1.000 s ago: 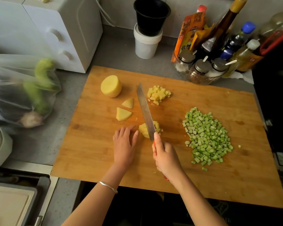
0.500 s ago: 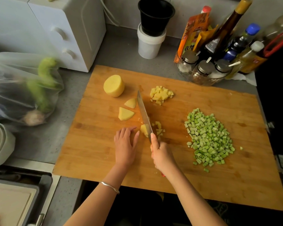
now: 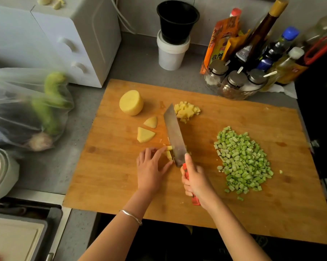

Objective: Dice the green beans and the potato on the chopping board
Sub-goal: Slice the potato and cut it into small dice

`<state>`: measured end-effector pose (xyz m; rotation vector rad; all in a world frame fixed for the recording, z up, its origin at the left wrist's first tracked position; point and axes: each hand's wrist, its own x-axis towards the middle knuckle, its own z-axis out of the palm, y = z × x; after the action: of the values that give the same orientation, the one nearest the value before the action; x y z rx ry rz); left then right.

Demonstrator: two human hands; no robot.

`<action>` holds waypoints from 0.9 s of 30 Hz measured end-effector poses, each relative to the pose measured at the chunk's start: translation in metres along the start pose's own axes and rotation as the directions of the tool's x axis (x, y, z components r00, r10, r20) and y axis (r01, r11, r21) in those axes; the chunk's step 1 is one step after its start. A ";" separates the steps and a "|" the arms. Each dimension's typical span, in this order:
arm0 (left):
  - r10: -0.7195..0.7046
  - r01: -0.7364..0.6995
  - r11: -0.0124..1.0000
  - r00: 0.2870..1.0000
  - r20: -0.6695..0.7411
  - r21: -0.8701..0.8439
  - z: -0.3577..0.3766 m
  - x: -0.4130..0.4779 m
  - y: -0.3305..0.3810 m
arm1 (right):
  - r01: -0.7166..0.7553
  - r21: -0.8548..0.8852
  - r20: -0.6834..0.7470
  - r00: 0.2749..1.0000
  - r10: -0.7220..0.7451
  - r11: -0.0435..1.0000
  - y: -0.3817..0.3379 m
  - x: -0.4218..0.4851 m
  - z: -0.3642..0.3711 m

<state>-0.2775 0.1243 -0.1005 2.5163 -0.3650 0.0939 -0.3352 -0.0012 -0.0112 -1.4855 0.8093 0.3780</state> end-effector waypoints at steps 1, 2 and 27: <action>0.040 -0.040 0.999 0.999 0.012 -0.015 0.000 0.001 0.000 | 0.024 0.029 0.013 1.000 -0.024 0.999 -0.004 -0.002 -0.006; 0.079 -0.078 0.997 0.996 0.034 -0.030 0.001 0.002 0.000 | 0.053 0.044 0.022 0.998 -0.054 0.998 -0.007 -0.003 -0.012; 0.089 -0.080 0.996 0.965 0.248 -0.046 0.053 0.146 0.057 | 0.221 0.036 0.107 0.969 -0.223 0.975 -0.063 0.044 -0.091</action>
<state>-0.1540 0.0144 -0.0914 2.4818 -0.5700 -0.1971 -0.2847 -0.1059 0.0145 -1.5017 0.5506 0.2788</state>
